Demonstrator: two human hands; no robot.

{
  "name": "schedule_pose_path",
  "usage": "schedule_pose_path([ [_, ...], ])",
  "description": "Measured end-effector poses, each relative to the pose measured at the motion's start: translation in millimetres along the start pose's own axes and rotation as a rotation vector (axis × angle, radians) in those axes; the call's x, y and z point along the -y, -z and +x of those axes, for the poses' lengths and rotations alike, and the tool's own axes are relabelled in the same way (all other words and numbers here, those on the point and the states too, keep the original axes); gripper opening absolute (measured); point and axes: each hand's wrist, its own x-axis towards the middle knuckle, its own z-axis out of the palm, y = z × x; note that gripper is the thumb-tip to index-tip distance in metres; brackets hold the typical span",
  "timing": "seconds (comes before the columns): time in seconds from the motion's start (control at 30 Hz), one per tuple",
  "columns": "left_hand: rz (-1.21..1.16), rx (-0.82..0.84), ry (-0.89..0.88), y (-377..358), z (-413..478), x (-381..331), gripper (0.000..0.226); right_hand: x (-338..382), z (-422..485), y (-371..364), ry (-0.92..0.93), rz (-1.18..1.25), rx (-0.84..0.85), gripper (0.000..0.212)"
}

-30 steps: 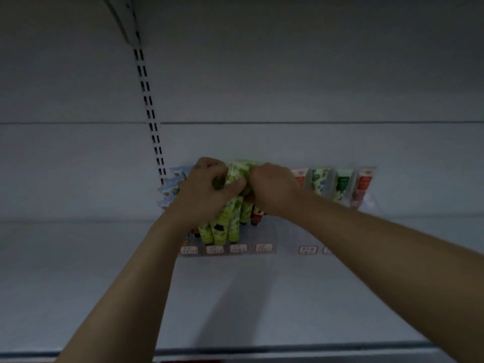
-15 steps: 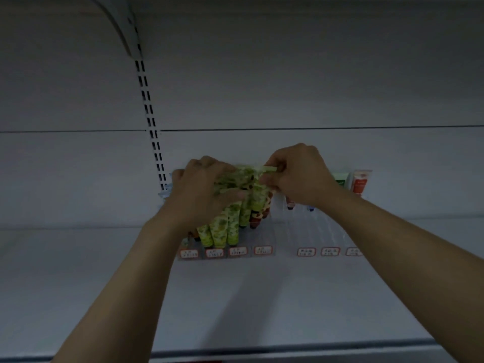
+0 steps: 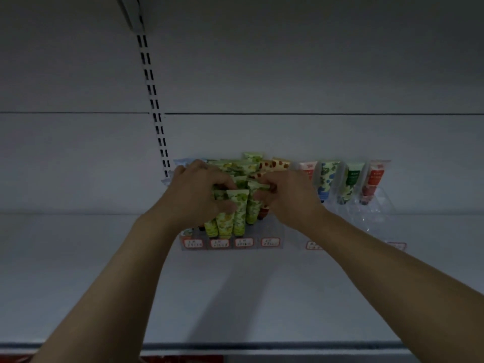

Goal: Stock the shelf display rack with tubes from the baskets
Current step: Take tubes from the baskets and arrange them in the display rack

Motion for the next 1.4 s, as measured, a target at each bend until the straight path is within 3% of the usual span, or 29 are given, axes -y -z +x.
schedule_pose_path([
  [0.27, -0.025, -0.045, -0.021, -3, -2, 1, 0.033, 4, 15, 1, 0.115, -0.218, 0.165, 0.021],
  [0.5, -0.049, -0.029, -0.022, -3, 0, -4, 0.033, 14, 18, -9, 0.106, -0.426, 0.223, 0.015],
  [0.63, 0.128, 0.044, 0.025, -4, -7, -14, 0.047, 10, 8, -10, 0.050, -0.440, 0.225, 0.014],
  [0.77, 0.313, 0.058, -0.031, -2, -31, -23, 0.062, 11, -30, 4, -0.065, -0.202, 0.126, 0.045],
  [0.9, 0.352, 0.014, -0.077, 3, -67, -42, 0.060, 22, -90, 27, -0.013, -0.158, 0.067, 0.056],
  [1.0, 0.407, 0.066, -0.136, -1, -104, -61, 0.055, 29, -132, 39, 0.017, -0.139, 0.151, 0.059],
  [1.07, 0.377, 0.076, -0.204, -7, -136, -69, 0.050, 33, -156, 46, 0.030, -0.148, 0.220, 0.047],
  [1.2, 0.295, 0.167, -0.273, -36, -198, -73, 0.034, 40, -201, 39, 0.079, -0.206, 0.504, 0.032],
  [1.4, 0.261, 0.567, -0.039, -102, -253, -71, 0.039, 21, -264, -41, -0.017, -0.168, 0.951, 0.045],
])
